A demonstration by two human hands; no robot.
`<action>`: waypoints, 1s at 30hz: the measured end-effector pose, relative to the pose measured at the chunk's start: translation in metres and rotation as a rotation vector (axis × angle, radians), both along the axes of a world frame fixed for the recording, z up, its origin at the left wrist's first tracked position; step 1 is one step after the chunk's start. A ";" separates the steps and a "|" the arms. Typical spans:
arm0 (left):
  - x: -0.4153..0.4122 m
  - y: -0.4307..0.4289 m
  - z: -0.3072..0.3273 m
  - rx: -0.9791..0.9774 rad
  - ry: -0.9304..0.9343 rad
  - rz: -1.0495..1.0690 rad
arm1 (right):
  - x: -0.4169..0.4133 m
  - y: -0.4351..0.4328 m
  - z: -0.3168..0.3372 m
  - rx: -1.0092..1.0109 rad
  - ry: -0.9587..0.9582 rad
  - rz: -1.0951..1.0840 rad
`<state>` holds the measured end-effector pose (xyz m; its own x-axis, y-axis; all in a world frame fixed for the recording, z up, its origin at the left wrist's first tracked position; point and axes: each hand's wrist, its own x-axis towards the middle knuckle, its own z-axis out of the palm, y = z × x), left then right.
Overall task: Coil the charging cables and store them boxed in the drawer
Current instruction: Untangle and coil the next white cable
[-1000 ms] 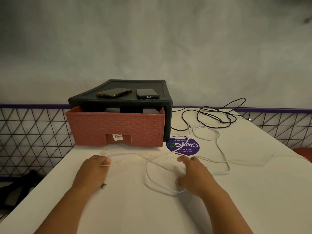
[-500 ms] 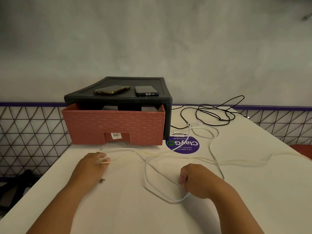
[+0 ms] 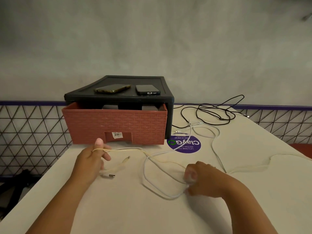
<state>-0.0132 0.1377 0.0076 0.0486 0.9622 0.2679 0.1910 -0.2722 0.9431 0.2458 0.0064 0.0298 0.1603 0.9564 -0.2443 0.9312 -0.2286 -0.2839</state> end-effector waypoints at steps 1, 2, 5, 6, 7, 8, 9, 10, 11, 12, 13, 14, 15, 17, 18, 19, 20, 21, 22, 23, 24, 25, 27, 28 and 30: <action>0.004 -0.003 0.001 -0.018 -0.031 -0.040 | -0.005 0.002 -0.001 0.017 -0.028 0.002; 0.010 -0.008 0.001 -0.035 -0.029 -0.091 | -0.009 0.005 -0.002 0.032 -0.055 -0.001; 0.029 -0.024 -0.006 0.042 0.161 -0.355 | -0.019 0.013 -0.009 0.079 -0.070 -0.022; 0.034 -0.030 -0.008 0.075 0.301 -0.474 | -0.022 0.014 -0.011 0.081 -0.078 -0.020; 0.037 -0.035 -0.012 0.095 0.451 -0.583 | -0.023 0.015 -0.013 0.083 -0.090 -0.011; 0.040 -0.040 -0.014 0.094 0.579 -0.657 | -0.025 0.015 -0.013 0.087 -0.095 0.002; 0.041 -0.042 -0.015 0.104 0.672 -0.691 | -0.024 0.015 -0.012 0.087 -0.091 0.022; 0.040 -0.043 -0.016 0.120 0.726 -0.682 | -0.024 0.014 -0.011 0.087 -0.084 0.048; 0.037 -0.041 -0.016 0.140 0.732 -0.650 | -0.023 0.012 -0.008 0.083 -0.076 0.077; 0.034 -0.038 -0.015 0.150 0.723 -0.624 | -0.021 0.011 -0.006 0.080 -0.067 0.102; 0.032 -0.034 -0.014 0.164 0.713 -0.605 | -0.019 0.009 -0.004 0.083 -0.048 0.120; 0.029 -0.031 -0.014 0.182 0.711 -0.595 | -0.017 0.007 -0.003 0.084 -0.016 0.127; 0.028 -0.027 -0.013 0.211 0.722 -0.586 | -0.015 0.005 -0.001 0.087 0.024 0.125; 0.027 -0.023 -0.012 0.293 0.737 -0.527 | -0.011 0.002 0.003 0.079 0.066 0.120; 0.026 -0.022 -0.009 0.333 0.715 -0.471 | -0.007 0.002 0.005 0.071 0.065 0.112; 0.025 -0.021 -0.006 0.364 0.675 -0.408 | -0.002 0.000 0.006 0.063 0.063 0.094; 0.023 -0.020 -0.003 0.389 0.630 -0.346 | 0.005 -0.002 0.007 0.048 0.054 0.073; 0.020 -0.018 -0.001 0.409 0.602 -0.294 | 0.014 -0.006 0.009 0.014 0.031 0.055; 0.016 -0.015 -0.002 0.421 0.595 -0.255 | 0.023 -0.012 0.012 -0.038 -0.008 0.037; 0.013 -0.012 -0.002 0.419 0.602 -0.233 | 0.032 -0.019 0.015 -0.097 -0.042 0.009; 0.011 -0.010 -0.003 0.412 0.608 -0.221 | 0.040 -0.026 0.018 -0.152 -0.061 -0.032; 0.009 -0.009 -0.004 0.402 0.615 -0.214 | 0.046 -0.032 0.020 -0.190 -0.053 -0.078; 0.009 -0.008 -0.005 0.391 0.623 -0.216 | 0.045 -0.035 0.021 -0.207 -0.018 -0.127; 0.010 -0.009 -0.006 0.387 0.627 -0.225 | 0.039 -0.032 0.020 -0.182 -0.020 -0.110; 0.011 -0.010 -0.006 0.377 0.630 -0.242 | 0.016 -0.019 0.014 -0.086 -0.012 -0.050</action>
